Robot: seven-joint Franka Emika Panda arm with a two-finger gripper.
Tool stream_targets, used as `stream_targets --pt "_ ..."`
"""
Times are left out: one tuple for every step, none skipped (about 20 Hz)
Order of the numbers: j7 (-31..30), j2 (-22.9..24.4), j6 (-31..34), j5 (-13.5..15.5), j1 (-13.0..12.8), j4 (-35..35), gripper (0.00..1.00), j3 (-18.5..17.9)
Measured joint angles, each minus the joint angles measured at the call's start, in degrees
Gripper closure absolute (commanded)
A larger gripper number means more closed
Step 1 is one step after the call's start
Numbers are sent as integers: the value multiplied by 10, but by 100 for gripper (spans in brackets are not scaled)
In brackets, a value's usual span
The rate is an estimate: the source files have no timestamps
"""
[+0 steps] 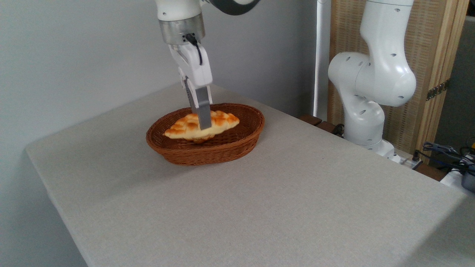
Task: Put bread into the basket
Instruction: 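Lower the loaf into the basket and open the gripper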
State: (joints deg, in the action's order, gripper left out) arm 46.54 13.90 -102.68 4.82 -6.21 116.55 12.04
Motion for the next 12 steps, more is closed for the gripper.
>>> stream_targets --pt "-1 -1 2 9 -6 0 50 12" --pt "-1 -2 5 19 -14 0 50 24" --pt "-2 -3 10 26 -20 1 49 31" --pt "-2 -4 16 34 -24 1 39 36" --pt "-2 -6 22 40 -28 3 36 42" --pt "-2 -9 27 43 -30 6 36 49" --pt "-2 -12 29 46 -31 11 28 56" --pt "-2 -17 30 47 -32 17 7 64" --pt "-1 -22 30 47 -32 24 3 69" --pt "-1 -28 30 47 -33 29 0 74" --pt "-1 -35 30 47 -33 33 0 78" --pt "-1 -41 30 47 -33 34 0 82"
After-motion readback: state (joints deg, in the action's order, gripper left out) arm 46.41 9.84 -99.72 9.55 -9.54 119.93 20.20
